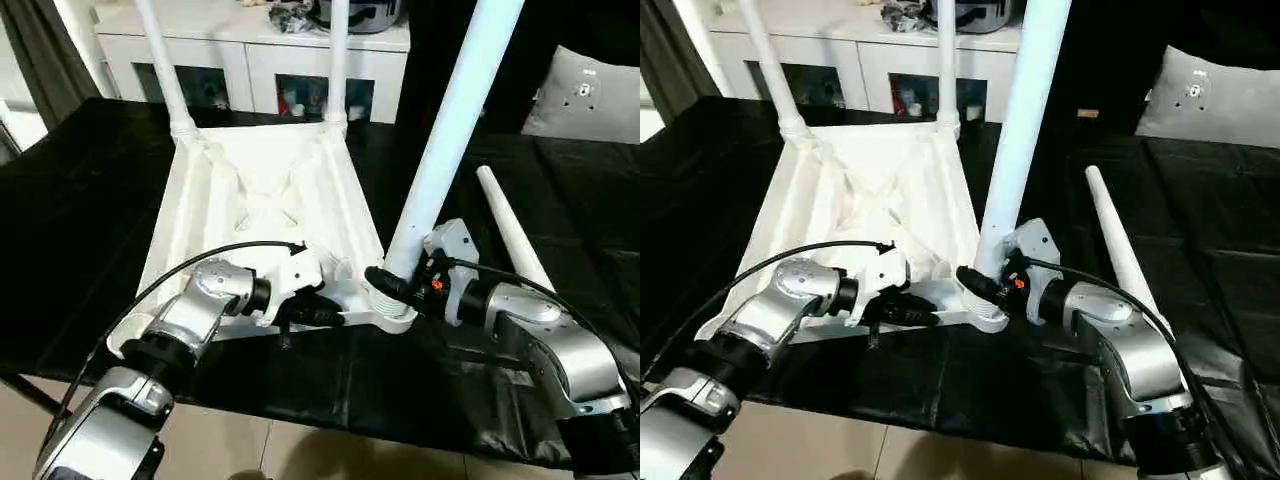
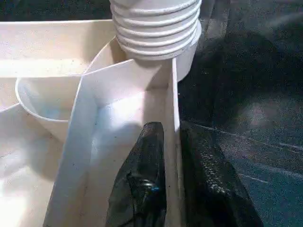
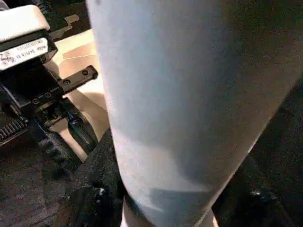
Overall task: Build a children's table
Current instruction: Insert table leg to table base
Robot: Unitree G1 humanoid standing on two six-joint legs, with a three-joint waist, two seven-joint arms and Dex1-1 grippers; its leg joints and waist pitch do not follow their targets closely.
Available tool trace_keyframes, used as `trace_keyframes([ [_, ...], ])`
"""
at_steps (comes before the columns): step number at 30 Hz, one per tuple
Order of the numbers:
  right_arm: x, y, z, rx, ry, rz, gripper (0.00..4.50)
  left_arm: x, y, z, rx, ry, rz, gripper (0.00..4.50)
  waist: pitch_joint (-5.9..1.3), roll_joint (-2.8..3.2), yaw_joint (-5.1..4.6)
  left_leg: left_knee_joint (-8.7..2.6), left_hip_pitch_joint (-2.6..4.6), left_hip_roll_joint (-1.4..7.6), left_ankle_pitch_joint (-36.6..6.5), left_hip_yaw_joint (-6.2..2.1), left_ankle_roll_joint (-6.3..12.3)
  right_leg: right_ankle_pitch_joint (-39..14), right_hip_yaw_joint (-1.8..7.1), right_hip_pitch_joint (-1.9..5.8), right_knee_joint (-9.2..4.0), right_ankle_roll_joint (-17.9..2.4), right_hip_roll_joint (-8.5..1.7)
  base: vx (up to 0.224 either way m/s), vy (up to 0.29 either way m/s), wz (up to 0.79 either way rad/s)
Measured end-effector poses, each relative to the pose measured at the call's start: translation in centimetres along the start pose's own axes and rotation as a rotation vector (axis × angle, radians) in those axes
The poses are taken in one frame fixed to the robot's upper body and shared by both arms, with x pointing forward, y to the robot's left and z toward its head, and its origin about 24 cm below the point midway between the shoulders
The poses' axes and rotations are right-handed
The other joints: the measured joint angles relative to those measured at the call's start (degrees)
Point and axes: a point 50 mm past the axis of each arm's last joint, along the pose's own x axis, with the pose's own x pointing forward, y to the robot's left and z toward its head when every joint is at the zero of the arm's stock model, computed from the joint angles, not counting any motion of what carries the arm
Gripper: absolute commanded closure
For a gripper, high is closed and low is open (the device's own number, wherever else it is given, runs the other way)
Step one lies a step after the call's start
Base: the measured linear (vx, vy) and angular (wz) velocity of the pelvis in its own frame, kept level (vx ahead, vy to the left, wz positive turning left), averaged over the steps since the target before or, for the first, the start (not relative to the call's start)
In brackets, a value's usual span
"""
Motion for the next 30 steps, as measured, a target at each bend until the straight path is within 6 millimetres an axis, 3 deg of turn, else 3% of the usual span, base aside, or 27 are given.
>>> trace_keyframes([
  [6,0.0,0.0,0.0,0.001,0.002,0.000,2.59,0.3,0.0,0.1,0.025,0.005,-0.009,4.38,0.00,0.03,0.01,0.00,0.06,-0.01,0.00,0.10,0.00,-0.01,-0.01,0.07,-0.01,0.01,-0.09,0.000,0.000,0.00],
  [18,0.1,-0.2,0.0,0.004,0.004,-0.002,2.59,0.6,-0.1,0.1,0.075,0.025,-0.011,4.50,0.00,0.03,0.09,-0.04,0.12,-0.01,0.01,0.14,0.01,-0.24,-0.03,0.14,-0.02,0.41,-0.17,0.000,0.000,0.00],
  [24,-0.8,-0.9,0.3,-0.007,0.046,0.050,2.59,-0.8,-0.3,-0.3,0.034,0.040,-0.048,4.50,0.01,0.02,-0.20,-0.31,0.13,-0.01,0.00,0.17,0.00,-0.17,-0.03,0.09,-0.15,0.24,-0.14,0.000,0.000,0.00],
  [30,-0.9,-0.8,0.3,-0.017,0.070,0.104,2.59,-0.9,-0.4,-0.2,0.023,0.023,-0.046,4.50,0.01,-0.01,-0.09,-0.59,0.12,0.01,0.00,0.19,0.01,-0.30,-0.08,0.05,-0.21,0.11,-0.10,0.000,0.000,0.00],
])
